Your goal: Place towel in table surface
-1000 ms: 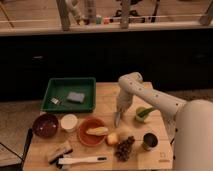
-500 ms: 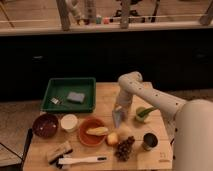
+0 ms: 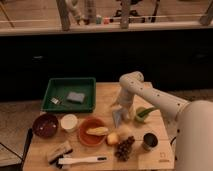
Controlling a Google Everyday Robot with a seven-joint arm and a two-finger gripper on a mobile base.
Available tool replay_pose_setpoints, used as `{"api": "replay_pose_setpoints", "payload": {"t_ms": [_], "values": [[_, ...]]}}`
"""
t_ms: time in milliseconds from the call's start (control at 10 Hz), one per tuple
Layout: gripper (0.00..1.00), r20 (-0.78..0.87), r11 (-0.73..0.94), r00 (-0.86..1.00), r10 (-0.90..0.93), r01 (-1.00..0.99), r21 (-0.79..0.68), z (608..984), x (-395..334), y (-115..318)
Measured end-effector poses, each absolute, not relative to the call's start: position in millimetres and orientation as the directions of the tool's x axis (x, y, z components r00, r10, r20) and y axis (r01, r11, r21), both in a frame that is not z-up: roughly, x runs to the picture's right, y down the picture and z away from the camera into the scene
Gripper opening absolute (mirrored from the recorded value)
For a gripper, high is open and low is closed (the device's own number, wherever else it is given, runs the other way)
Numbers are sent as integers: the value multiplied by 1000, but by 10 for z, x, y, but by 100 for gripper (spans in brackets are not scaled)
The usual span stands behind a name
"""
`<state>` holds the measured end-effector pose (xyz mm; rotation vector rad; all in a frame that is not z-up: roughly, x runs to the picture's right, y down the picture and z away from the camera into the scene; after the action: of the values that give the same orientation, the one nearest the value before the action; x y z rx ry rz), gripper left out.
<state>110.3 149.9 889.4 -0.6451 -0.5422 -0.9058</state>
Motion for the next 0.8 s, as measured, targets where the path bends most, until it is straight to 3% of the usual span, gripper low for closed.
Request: {"api": "replay_pose_setpoints", "payload": {"t_ms": [800], "values": [[80,678,460,499,-540,849,-258,8877,1057,1475]]}}
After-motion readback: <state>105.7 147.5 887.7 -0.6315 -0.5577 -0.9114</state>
